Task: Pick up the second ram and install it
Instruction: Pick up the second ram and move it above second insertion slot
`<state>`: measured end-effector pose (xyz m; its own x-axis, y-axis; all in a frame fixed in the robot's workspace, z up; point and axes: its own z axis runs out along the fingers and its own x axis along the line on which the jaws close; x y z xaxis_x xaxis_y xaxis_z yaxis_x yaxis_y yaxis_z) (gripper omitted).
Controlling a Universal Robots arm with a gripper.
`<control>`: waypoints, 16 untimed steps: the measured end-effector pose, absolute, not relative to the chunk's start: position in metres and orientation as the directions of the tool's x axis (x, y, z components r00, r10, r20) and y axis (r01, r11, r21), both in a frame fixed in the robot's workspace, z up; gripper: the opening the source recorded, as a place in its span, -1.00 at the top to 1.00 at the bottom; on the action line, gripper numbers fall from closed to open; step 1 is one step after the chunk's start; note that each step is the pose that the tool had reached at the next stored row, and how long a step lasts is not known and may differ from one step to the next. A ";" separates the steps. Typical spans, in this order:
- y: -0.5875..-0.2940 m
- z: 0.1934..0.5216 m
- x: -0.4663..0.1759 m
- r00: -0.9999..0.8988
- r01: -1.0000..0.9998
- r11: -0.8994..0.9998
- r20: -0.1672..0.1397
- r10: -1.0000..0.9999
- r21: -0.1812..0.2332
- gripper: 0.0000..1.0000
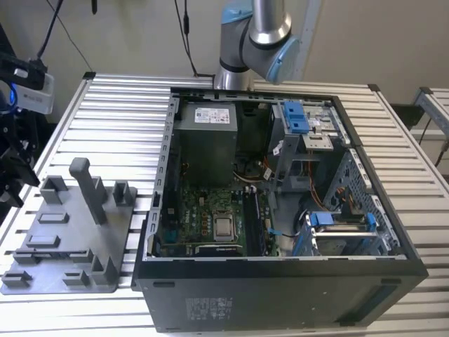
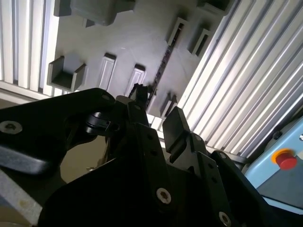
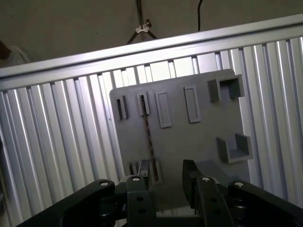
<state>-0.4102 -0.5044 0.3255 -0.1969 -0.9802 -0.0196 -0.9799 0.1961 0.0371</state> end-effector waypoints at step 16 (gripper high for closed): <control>-0.504 0.313 -0.410 -0.197 -0.980 0.196 -0.019 -0.980 0.037 0.16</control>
